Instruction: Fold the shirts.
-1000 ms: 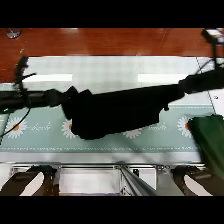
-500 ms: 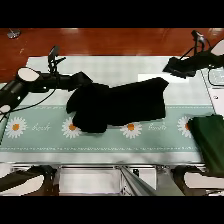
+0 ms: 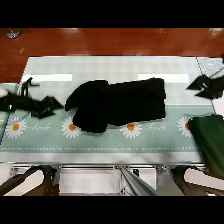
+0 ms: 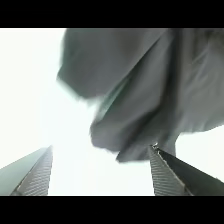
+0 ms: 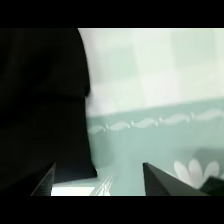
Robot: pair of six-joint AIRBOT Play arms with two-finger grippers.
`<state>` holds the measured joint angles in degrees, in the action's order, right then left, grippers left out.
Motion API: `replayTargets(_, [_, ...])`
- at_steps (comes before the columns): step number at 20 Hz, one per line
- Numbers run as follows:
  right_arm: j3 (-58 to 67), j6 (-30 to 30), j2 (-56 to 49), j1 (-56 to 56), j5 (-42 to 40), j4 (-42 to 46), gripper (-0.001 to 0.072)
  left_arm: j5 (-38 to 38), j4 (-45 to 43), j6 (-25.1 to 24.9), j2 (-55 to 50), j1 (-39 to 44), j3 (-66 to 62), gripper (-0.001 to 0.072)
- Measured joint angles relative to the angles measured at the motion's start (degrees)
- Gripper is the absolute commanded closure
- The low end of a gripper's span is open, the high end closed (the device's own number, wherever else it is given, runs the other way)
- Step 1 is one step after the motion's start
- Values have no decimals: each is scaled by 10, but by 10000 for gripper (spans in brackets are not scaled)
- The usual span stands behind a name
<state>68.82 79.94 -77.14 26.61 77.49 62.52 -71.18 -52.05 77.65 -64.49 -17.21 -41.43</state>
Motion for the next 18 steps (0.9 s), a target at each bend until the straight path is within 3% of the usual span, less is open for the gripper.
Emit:
replayTargets(4, [-142,-38,73,20,-60,-56,82,54,108,-23,83,-45,170,8])
replayTargets(9, [-212,-71,109,24,-75,-104,83,113,271,-110,115,-44,295,8])
replayTargets(15, [-228,-80,116,25,-70,-123,84,244,397,-169,117,59,336,18])
replayTargets(18, [-229,-80,117,25,-68,-126,84,311,476,-208,103,118,339,82])
